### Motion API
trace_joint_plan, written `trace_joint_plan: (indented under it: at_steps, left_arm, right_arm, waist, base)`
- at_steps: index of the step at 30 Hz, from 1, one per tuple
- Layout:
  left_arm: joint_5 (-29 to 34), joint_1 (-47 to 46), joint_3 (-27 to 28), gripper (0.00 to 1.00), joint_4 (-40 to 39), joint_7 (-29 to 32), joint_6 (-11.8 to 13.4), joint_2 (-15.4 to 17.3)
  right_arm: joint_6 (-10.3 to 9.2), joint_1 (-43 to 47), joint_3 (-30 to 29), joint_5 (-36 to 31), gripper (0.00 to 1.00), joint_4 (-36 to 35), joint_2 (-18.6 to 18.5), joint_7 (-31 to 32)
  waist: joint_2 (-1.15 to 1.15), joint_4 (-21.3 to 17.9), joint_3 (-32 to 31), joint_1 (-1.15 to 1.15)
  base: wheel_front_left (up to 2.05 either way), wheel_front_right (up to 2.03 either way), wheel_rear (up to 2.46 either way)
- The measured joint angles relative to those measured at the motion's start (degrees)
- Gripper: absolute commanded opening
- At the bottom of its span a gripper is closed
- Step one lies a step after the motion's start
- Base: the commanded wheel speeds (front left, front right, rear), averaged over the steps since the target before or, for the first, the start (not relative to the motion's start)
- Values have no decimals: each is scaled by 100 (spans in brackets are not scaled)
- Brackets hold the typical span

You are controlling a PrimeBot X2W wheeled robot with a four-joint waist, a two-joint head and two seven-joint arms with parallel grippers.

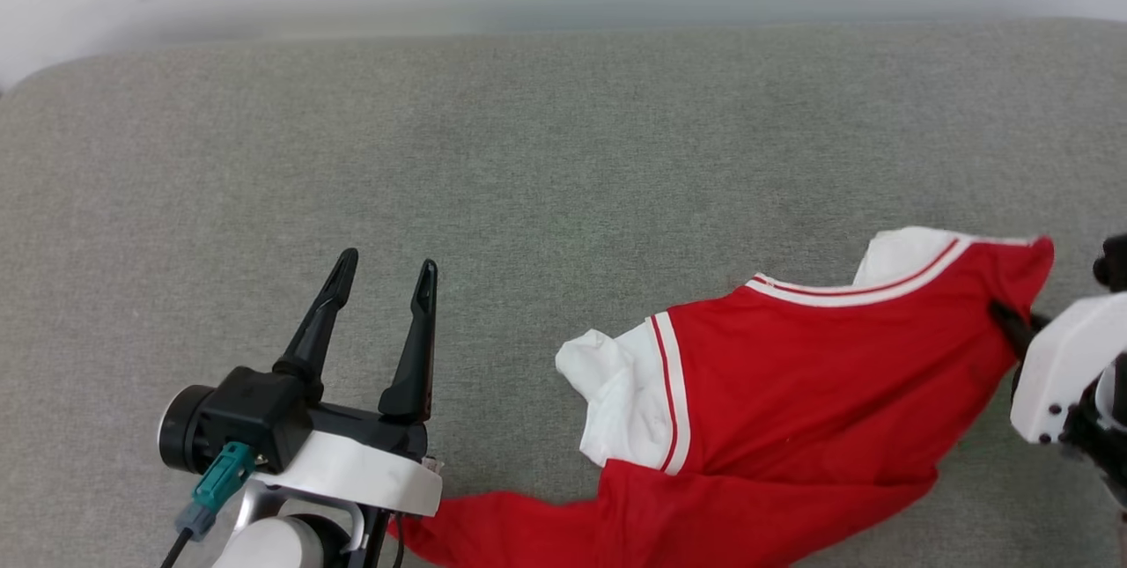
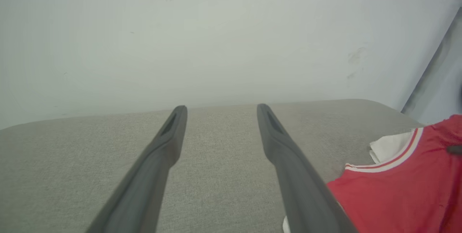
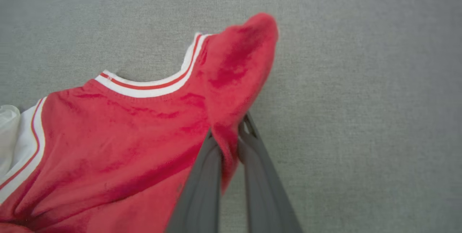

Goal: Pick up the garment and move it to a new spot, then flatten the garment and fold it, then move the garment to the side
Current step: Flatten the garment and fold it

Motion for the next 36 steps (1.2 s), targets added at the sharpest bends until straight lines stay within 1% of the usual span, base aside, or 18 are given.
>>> trace_joint_plan:
  at_steps: [5, 9, 12, 16, 23, 24, 25, 26, 30, 36]
  left_arm:
    - [-1, 1, -58, 100, -14, 19, -10, 5]
    - [-3, -93, -141, 100, 9, 43, -67, -27]
    - [-8, -172, -213, 100, 73, 53, -123, -87]
    - [-23, -295, -291, 100, 200, 46, -220, -163]
    - [-42, -506, -356, 100, 399, -23, -352, -258]
    - [-42, -529, -356, 100, 427, -38, -364, -271]
    - [-42, -549, -361, 100, 444, -45, -365, -282]
    - [-42, -565, -360, 100, 464, -51, -366, -288]
    - [-47, -572, -332, 100, 544, -90, -366, -308]
    - [-48, -555, -302, 100, 595, -120, -357, -307]
  right_arm:
    - [-1, -483, 163, -159, 0, -225, 16, 191]
    - [0, -950, 548, -167, 0, -37, 149, 321]
    - [0, -1334, 793, -151, 0, 448, 240, 296]
    - [0, -1913, 968, -57, 0, 1299, 323, 53]
    - [-1, -2764, 1066, -8, 0, 2770, 336, -681]
    - [-1, -2836, 1087, -9, 20, 2939, 346, -768]
    - [-1, -2885, 1115, -12, 64, 3088, 359, -858]
    - [-1, -2926, 1139, -12, 100, 3227, 370, -977]
    - [0, -3032, 1313, 14, 100, 3479, 397, -1557]
    - [0, -2980, 1524, 89, 100, 3310, 330, -2709]
  waist:
    - [0, -51, -5, 0]
    - [0, 42, 62, 0]
    - [0, 160, 154, 0]
    - [0, 354, 309, 0]
    - [0, 659, 647, 0]
    - [0, 693, 686, 0]
    - [0, 722, 720, 1]
    - [0, 745, 750, 0]
    - [0, 723, 769, 0]
    - [0, 556, 610, 0]
  base:
    - [0, 0, 0]
    - [0, 0, 0]
    - [0, 0, 0]
    - [0, 0, 0]
    - [0, 0, 0]
    - [0, 0, 0]
    - [0, 0, 0]
    - [0, 0, 0]
    - [0, 0, 0]
    - [0, 0, 0]
